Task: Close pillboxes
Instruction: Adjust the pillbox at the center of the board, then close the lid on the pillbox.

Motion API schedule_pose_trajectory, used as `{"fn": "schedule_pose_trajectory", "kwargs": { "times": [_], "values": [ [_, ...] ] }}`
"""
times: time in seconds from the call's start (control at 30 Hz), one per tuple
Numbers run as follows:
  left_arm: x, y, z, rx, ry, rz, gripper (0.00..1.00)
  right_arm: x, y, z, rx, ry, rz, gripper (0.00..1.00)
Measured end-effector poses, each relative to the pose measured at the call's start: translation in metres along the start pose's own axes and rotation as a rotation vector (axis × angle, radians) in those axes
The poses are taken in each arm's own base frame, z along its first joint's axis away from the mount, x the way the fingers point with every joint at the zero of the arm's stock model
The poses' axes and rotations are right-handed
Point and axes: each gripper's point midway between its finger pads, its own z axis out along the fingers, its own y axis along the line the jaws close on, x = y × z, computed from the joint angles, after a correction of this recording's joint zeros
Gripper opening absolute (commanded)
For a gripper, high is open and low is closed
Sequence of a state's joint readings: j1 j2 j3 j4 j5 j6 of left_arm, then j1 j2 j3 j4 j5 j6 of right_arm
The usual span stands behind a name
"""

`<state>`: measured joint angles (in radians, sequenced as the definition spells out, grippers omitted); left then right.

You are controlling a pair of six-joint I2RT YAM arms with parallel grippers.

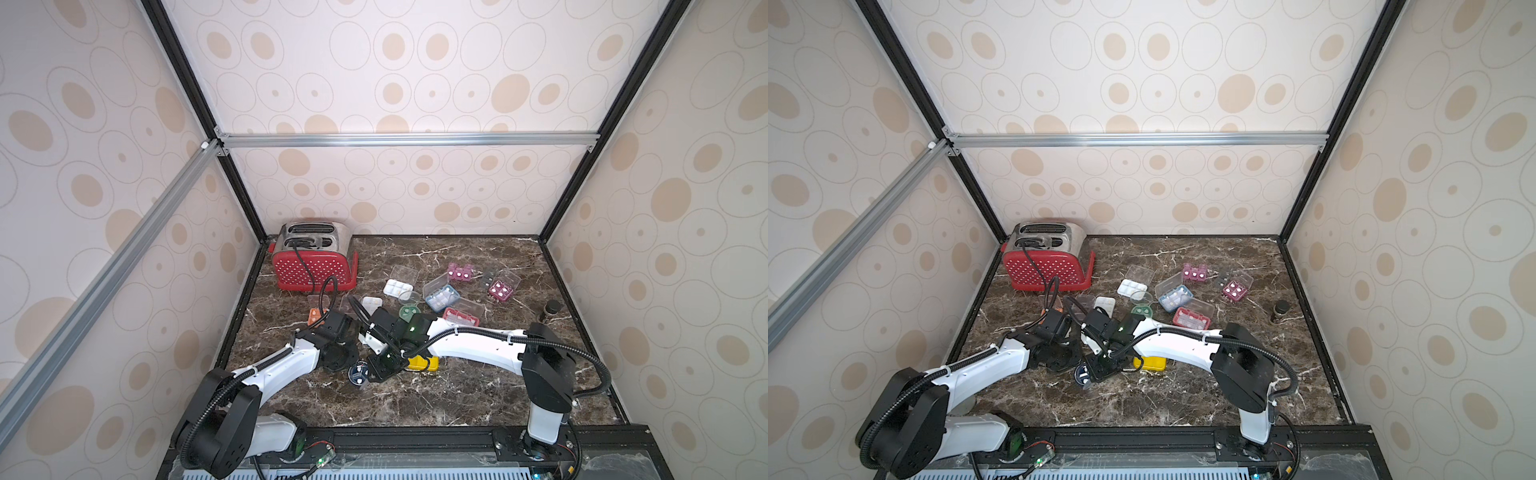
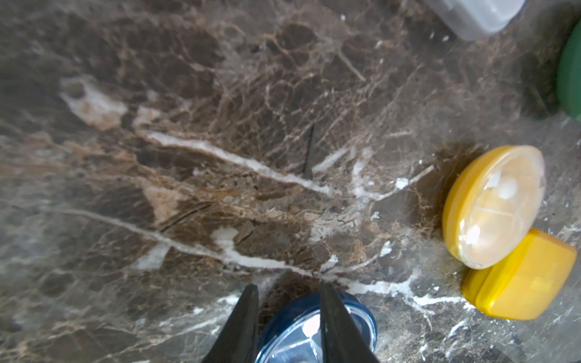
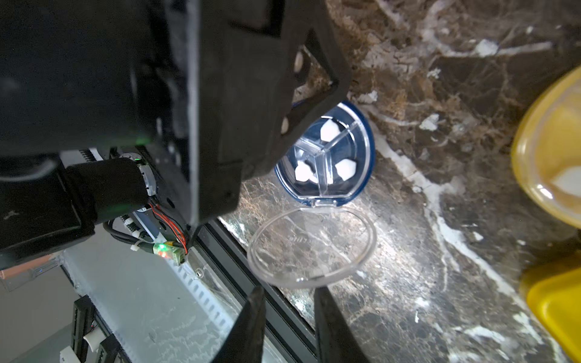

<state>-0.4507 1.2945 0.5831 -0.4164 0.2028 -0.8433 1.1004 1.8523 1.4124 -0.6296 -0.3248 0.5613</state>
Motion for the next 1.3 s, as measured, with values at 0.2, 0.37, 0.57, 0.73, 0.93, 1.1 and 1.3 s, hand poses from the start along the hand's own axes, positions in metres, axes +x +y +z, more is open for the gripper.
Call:
{"fn": "schedule_pose_trajectory", "kwargs": {
  "times": [0.2, 0.37, 0.57, 0.73, 0.93, 1.1, 1.3],
  "values": [
    [0.004, 0.002, 0.001, 0.012, -0.004, -0.005, 0.29, -0.003, 0.000, 0.003, -0.002, -0.003, 0.001, 0.29],
    [0.009, 0.003, 0.003, 0.033, -0.001, -0.018, 0.28, -0.003, 0.000, 0.006, -0.008, 0.000, 0.005, 0.29],
    [0.011, 0.004, 0.001, 0.052, -0.009, -0.030, 0.27, -0.006, -0.001, 0.006, -0.013, -0.005, 0.012, 0.30],
    [0.012, 0.003, -0.005, 0.067, -0.023, -0.039, 0.28, 0.001, -0.014, -0.001, -0.001, -0.001, 0.034, 0.32],
    [0.010, 0.000, -0.011, 0.084, -0.038, -0.043, 0.31, 0.006, -0.023, -0.014, 0.008, -0.016, 0.058, 0.34],
    [0.013, 0.002, -0.017, 0.088, -0.042, -0.043, 0.31, 0.009, -0.030, -0.014, 0.013, -0.022, 0.085, 0.35],
    [0.024, 0.010, -0.019, 0.077, -0.018, -0.046, 0.31, 0.002, -0.033, -0.015, 0.014, -0.044, 0.103, 0.30]
  ]
}}
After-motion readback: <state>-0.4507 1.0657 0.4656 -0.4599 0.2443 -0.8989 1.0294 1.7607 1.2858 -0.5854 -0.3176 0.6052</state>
